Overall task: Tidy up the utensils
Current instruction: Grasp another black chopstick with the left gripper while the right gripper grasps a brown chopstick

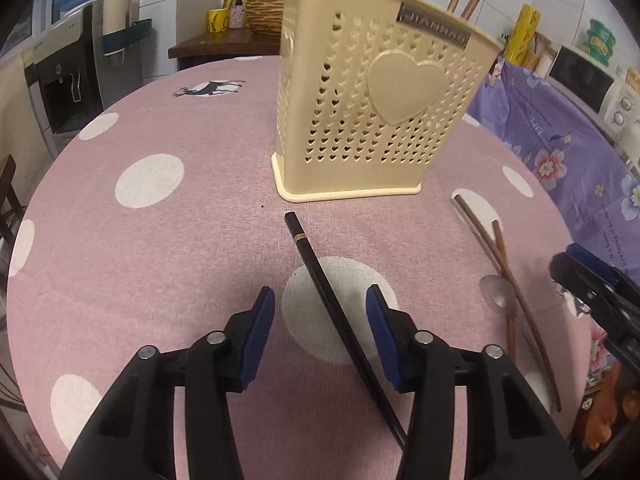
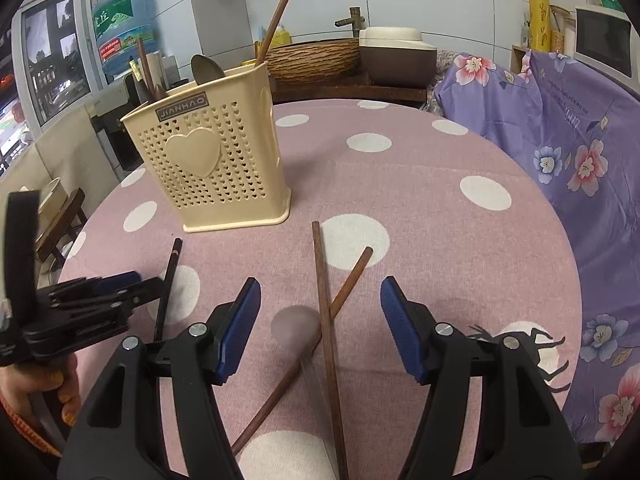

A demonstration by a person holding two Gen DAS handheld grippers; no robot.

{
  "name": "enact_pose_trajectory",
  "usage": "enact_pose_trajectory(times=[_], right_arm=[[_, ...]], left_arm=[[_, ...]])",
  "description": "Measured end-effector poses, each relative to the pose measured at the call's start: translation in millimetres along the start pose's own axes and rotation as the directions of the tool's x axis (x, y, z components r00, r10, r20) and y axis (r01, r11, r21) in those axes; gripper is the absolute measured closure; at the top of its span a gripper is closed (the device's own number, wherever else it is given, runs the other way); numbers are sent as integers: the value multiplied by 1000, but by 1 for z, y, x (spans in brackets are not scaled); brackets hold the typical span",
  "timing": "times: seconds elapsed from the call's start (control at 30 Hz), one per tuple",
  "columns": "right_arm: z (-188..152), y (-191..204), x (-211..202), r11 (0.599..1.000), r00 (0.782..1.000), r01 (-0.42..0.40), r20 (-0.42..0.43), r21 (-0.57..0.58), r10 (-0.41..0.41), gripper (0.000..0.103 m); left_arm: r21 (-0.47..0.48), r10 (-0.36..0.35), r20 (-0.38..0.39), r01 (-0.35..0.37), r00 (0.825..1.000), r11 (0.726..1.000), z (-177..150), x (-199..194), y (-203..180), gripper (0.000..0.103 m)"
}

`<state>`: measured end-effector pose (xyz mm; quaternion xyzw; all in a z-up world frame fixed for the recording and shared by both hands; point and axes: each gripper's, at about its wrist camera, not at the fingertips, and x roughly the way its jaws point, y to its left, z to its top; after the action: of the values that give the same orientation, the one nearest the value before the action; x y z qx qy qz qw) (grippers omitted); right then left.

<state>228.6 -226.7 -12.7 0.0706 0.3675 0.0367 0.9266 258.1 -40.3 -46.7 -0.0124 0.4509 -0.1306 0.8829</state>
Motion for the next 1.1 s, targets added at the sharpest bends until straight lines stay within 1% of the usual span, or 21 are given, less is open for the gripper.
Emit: enact_pose_trajectory(times=[0.1,0.17,0.2,0.23,0.27,0.33,0.43,0.57,0.63,0.67,0.73,0.8,0.83,1.0,1.07,1.1], right_arm=[[0,2,-2,1000,1000,-2,-1,-7,2,40],[0,2,-1,1000,1000,-3,-5,-9,3,40],[1,1,0,1000,1000,-5,-9,-7,4,40],[2,1,1,1000,1000,-7,-14,-4,7,40],[3,0,3,1000,1000,-10,-21,-2,10,40],[5,0,8,1000,999,-16,-35,-5,16,40],[10,1,17,999,998,-24,-58,-25,22,42],[21,4,34,997,993,-48,-108,-59,41,47],[27,5,44,996,990,-59,-136,-74,48,48],[30,6,50,995,987,-62,-153,-79,49,50],[36,5,64,995,982,-50,-188,-83,34,56],[40,5,79,995,972,-55,-232,-79,35,60],[42,4,84,996,969,-55,-243,-72,36,65],[49,6,104,995,963,-26,-270,-95,0,72],[49,7,110,995,959,-19,-283,-102,-11,74],[50,7,111,994,960,-11,-278,-108,-19,75]], left_arm=[[13,31,-10,-31,999,999,7,10,-1,66],[30,36,-17,-36,999,999,11,14,-3,67],[42,48,-16,-47,999,998,14,16,-3,71],[49,63,-14,-62,998,997,16,17,-3,77],[53,70,-13,-70,997,996,17,18,-4,80],[54,70,-13,-69,997,996,18,20,-3,89],[45,53,-18,-52,998,998,16,18,1,90],[60,32,-27,-30,999,998,8,13,-2,93],[54,23,-27,-22,999,998,6,12,-2,94],[46,20,-25,-19,999,999,6,12,-2,94],[44,21,-29,-20,999,999,8,13,-2,94],[45,24,-35,-22,999,999,8,13,-2,94],[40,23,-36,-21,999,999,9,13,-2,93],[41,24,-41,-22,999,999,9,13,-3,93],[47,25,-45,-22,999,999,11,14,-4,92],[51,23,-47,-20,999,998,11,15,-4,90]])
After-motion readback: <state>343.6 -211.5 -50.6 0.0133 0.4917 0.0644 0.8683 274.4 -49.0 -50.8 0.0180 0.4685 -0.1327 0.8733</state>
